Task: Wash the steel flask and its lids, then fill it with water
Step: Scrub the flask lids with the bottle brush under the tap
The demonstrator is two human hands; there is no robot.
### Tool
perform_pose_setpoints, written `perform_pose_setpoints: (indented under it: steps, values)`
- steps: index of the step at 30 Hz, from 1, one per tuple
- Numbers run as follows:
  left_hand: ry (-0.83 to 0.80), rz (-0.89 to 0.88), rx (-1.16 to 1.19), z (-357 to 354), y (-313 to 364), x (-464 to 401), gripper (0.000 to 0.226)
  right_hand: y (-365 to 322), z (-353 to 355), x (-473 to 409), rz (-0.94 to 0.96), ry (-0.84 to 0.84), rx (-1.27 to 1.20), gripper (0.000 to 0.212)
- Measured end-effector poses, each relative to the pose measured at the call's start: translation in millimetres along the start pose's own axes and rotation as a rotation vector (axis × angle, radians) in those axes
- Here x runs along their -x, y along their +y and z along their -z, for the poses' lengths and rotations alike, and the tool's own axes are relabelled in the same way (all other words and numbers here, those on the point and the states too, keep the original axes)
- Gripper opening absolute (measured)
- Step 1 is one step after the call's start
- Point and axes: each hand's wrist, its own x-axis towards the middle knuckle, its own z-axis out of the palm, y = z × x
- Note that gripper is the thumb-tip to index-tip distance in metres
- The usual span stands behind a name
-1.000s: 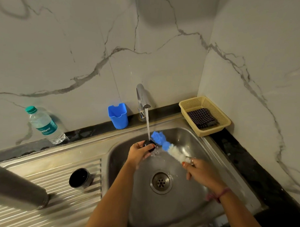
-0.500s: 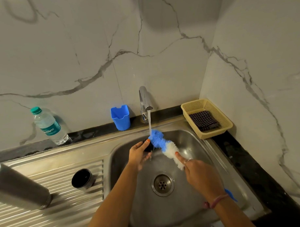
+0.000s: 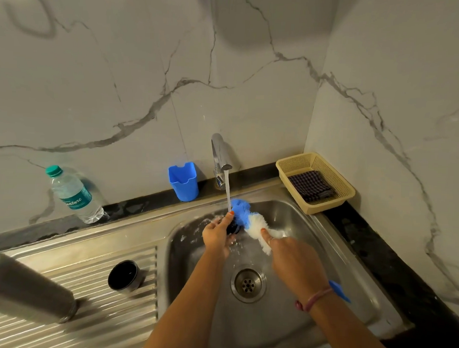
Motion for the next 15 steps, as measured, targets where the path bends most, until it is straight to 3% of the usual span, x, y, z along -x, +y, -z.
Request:
perform_pose_setpoints:
  steps: [5, 10, 15]
  values:
    - [0.109, 0.028, 0.029, 6, 0, -12, 0.048, -12, 13, 22, 0.043, 0.021, 0.015, 0.052]
    - [0.001, 0.040, -0.004, -4, -4, 1, 0.044, -10, 10, -1, -0.019, 0.013, 0.021, 0.049]
    - [0.111, 0.032, 0.010, 4, -1, -6, 0.047, -9, 18, 3, 0.058, 0.022, 0.038, 0.046]
